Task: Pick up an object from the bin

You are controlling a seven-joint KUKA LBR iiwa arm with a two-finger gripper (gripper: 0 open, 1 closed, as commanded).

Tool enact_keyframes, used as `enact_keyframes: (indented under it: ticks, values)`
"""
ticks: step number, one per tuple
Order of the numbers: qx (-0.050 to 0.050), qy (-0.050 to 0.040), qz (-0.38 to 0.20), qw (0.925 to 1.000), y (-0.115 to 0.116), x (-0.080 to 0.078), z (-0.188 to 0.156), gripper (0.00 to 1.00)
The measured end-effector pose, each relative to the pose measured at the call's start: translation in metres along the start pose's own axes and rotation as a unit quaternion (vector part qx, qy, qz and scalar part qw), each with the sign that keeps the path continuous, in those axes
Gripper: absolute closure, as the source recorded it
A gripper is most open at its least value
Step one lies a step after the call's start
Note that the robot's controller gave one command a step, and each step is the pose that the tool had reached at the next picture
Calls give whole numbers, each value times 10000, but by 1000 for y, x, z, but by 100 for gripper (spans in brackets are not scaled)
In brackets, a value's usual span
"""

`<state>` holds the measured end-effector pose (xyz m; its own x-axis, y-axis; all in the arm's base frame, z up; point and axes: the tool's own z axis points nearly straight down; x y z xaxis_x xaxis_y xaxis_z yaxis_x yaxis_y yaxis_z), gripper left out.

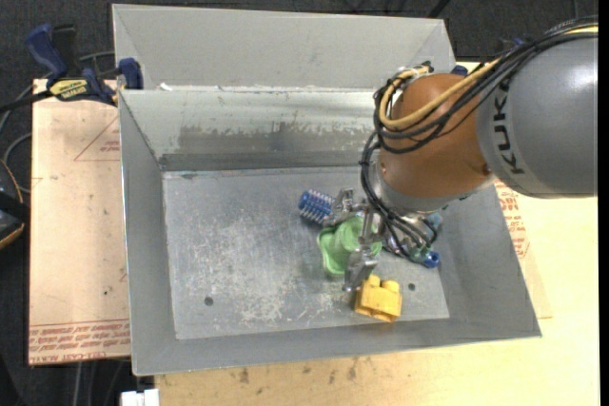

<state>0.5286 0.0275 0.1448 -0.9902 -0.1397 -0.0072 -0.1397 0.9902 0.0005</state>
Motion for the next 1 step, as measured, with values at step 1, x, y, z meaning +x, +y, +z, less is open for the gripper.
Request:
enact_keyframes:
  ticks: [1]
  values:
    - [3, -10, 3, 10000, 1, -2, -56, 100]
